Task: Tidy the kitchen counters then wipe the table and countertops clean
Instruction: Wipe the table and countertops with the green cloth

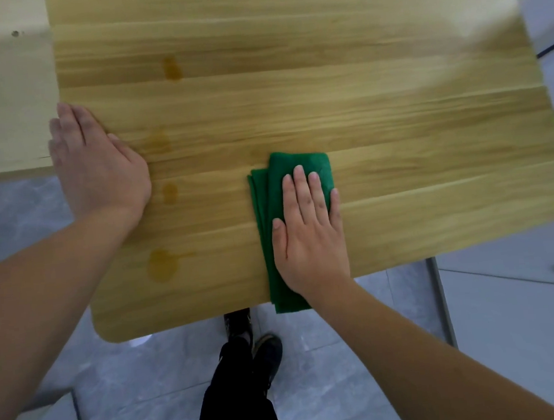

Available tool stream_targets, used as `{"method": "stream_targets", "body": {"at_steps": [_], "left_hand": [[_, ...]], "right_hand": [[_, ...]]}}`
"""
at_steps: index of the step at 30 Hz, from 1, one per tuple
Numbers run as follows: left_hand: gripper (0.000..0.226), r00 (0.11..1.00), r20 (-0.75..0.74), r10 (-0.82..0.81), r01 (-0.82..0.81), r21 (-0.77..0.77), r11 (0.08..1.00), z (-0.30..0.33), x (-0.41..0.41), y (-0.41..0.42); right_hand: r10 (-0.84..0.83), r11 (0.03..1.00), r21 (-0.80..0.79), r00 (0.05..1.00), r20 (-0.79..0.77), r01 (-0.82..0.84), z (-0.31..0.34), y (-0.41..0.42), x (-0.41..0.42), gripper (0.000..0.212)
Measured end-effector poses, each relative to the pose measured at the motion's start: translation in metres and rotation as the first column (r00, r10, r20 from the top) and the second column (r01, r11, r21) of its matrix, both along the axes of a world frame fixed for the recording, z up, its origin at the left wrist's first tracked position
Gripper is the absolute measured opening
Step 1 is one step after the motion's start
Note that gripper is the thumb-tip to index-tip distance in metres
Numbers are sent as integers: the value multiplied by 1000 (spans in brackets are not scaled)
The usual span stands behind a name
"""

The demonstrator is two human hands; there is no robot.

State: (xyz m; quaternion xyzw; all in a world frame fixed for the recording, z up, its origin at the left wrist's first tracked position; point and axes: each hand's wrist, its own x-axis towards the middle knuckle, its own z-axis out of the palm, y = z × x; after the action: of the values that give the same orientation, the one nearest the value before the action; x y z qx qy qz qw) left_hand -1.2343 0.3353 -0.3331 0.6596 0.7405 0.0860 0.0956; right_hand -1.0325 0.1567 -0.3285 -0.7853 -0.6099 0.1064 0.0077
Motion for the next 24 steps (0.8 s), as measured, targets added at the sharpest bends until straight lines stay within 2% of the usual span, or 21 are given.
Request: {"method": "stream_targets", "body": {"at_steps": [9,17,24], "left_hand": [[58,1000,19,-11,11,-6,1000,0,0,3],[57,999,45,-3,5,-35,999,1,-2,3],[58,999,35,7,-5,-63,998,0,-1,3]], "right_hand": [[16,999,-39,1000,21,-15,1,30,5,61],[-62,997,-39,998,19,63,0,132,5,61],[43,997,-57,999,27,-42,2,203,-4,60]]}}
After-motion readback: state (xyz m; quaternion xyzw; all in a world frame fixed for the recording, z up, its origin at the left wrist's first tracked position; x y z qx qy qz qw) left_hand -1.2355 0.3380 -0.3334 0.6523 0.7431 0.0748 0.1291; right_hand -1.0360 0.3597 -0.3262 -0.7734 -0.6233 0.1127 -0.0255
